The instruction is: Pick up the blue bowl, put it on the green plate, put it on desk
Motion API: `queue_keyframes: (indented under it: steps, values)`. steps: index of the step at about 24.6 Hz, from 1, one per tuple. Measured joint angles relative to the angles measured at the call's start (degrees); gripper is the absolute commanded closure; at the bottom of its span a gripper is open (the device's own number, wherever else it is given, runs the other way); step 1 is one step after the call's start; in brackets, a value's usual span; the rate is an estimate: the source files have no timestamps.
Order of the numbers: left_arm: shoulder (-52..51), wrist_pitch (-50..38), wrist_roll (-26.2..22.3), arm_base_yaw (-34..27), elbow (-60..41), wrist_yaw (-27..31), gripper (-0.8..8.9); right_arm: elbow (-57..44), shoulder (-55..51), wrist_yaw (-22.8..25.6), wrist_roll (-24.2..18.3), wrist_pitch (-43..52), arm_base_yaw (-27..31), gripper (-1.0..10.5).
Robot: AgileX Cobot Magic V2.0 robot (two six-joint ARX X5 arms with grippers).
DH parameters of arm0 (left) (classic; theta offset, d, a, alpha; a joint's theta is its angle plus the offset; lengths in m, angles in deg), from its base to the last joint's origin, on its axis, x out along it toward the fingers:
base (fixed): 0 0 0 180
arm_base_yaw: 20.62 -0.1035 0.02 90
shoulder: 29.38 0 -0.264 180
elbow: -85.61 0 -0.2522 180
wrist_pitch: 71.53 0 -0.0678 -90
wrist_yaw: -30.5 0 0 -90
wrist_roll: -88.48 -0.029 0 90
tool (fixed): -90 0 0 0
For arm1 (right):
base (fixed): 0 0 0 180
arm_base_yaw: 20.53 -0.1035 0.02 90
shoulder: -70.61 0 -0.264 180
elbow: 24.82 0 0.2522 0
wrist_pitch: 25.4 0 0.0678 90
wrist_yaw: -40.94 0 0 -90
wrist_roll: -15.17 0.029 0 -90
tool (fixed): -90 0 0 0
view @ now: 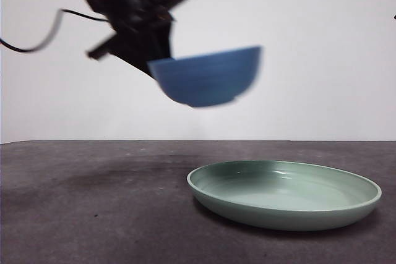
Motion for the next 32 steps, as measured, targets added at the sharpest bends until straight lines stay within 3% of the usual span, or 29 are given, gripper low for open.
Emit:
queue_keyframes:
  steps: [10,22,23,26,28,32]
  values:
    - [12.85,-0.77,0.26,8.96,5.11,4.92,7.99,0.0,0.0,0.0,0.0,0.0,0.0,3.5]
    - [18.25,-1.73,0.42,9.79,7.39,5.95,7.73,0.0,0.0,0.0,0.0,0.0,0.0,3.5]
    - [18.25,-1.75,0.44,9.79,7.39,5.95,7.26,0.0,0.0,0.0,0.0,0.02,0.0,3.5]
    - [18.25,-0.83,0.79,9.77,8.59,5.99,4.47,0.0,0.0,0.0,0.0,0.02,0.0,3.5]
    - [18.25,0.76,1.09,9.77,11.28,6.01,3.12,0.0,0.0,0.0,0.0,0.02,0.0,3.5]
    - [18.25,12.5,0.81,9.66,20.41,6.03,2.77,0.0,0.0,0.0,0.0,0.02,0.0,3.5]
